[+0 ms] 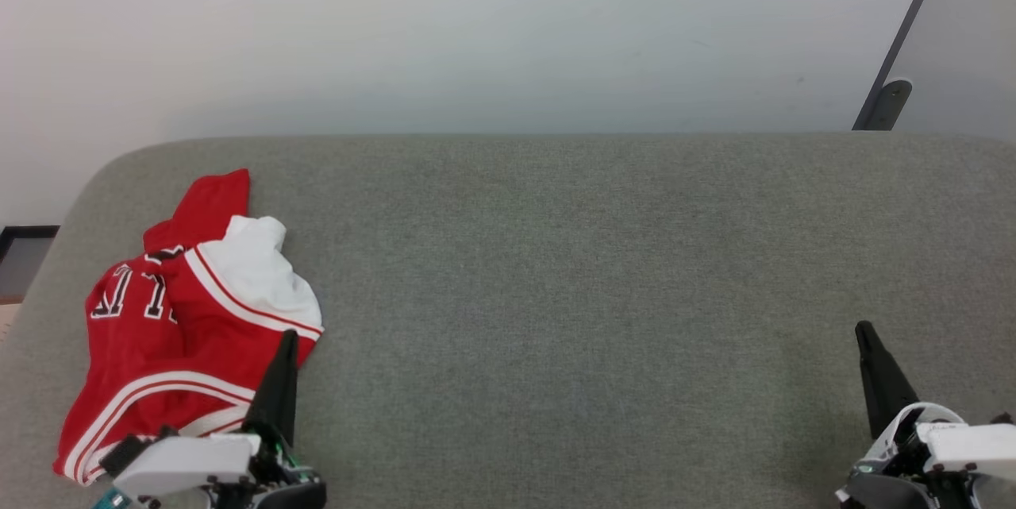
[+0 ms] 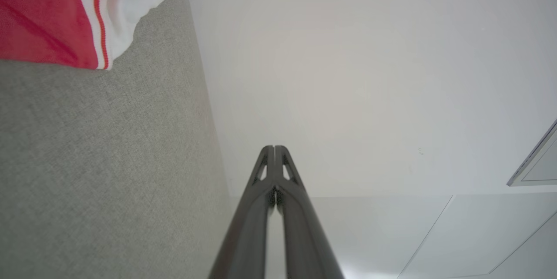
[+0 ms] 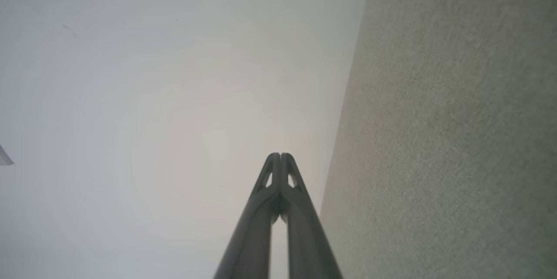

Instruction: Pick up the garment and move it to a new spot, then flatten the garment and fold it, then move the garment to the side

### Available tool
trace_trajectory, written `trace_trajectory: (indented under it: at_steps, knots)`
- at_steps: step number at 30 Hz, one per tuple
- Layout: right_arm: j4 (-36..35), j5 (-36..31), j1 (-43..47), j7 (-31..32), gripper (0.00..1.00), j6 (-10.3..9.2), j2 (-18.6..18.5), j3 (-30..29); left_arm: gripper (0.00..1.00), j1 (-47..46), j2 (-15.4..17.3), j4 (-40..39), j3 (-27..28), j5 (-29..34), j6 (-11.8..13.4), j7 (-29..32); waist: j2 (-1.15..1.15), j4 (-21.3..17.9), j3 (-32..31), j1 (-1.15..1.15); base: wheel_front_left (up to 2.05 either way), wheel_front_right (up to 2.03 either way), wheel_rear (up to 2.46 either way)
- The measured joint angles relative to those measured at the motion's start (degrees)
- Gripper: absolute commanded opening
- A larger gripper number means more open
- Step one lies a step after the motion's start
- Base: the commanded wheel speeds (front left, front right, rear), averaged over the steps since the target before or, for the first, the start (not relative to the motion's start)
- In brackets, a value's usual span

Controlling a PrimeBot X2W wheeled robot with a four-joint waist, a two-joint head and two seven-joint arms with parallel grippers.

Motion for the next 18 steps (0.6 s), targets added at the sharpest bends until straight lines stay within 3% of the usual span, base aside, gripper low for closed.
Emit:
trace_trajectory:
  at_steps: [11, 18]
  knots:
    - [4.0, -0.1, 2.5, -0.3, 1.00, 0.00, 0.2, 0.0, 1.00, 2.9, -0.7, 3.6, -0.3, 0.5, 0.1, -0.6, 0.00, 0.0, 0.0, 0.00, 0.00, 0.00, 0.00]
    - [4.4, -3.2, 0.3, -2.3, 1.00, 0.00, -1.0, 1.2, 1.00, 1.6, 0.7, 3.5, -1.4, 4.7, 0.1, -3.0, 0.00, 0.0, 0.1, 0.00, 0.00, 0.00, 0.00]
